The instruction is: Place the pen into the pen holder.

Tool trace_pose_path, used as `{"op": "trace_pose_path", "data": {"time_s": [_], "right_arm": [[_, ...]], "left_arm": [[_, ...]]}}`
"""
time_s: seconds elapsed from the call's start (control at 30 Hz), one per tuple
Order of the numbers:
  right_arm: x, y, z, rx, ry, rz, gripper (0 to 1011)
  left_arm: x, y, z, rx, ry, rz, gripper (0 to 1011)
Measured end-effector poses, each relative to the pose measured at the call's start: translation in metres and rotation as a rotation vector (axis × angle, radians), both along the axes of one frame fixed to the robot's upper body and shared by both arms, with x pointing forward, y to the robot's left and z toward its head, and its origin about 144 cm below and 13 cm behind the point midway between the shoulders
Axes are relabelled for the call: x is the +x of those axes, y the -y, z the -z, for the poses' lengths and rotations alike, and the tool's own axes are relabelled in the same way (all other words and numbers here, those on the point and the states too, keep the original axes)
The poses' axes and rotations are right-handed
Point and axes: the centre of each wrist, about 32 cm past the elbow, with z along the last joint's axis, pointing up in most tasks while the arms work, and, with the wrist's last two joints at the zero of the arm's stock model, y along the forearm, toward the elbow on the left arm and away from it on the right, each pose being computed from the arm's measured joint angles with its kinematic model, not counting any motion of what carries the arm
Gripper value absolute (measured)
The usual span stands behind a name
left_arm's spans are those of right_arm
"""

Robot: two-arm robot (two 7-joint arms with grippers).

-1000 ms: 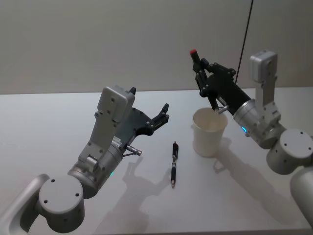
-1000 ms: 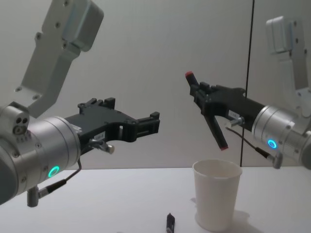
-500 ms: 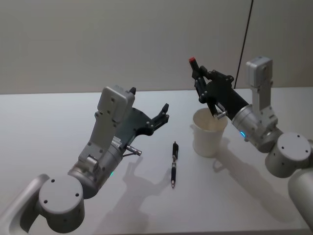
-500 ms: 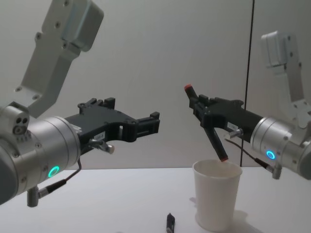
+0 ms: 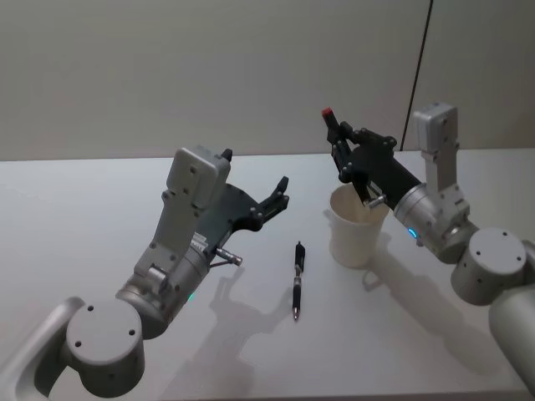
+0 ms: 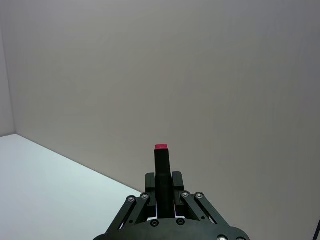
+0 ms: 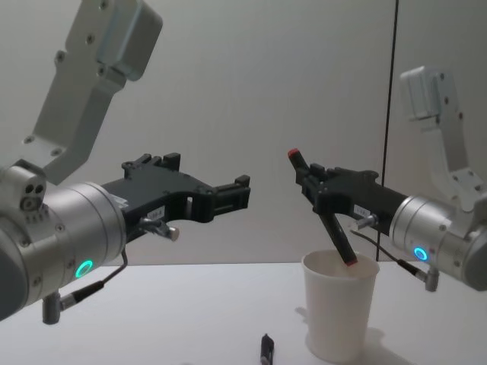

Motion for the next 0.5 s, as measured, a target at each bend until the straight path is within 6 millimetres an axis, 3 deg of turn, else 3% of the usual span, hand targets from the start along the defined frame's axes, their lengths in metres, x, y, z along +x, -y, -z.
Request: {"op": "trace_pose_path", "data": {"time_s": [0.43, 0.5], "right_arm": [[0.0021, -0.0003, 0.0035, -0.014, -0.026, 0.003, 187], [0.0023, -0.0002, 0.0037, -0.015, -0.028, 0.003, 235]], "left_arm": [[0.0000, 0.0000, 0.0000, 0.000, 0.000, 0.000, 1000], [0.0000, 0.0000, 0.0000, 0.000, 0.000, 0.000, 1000]]}}
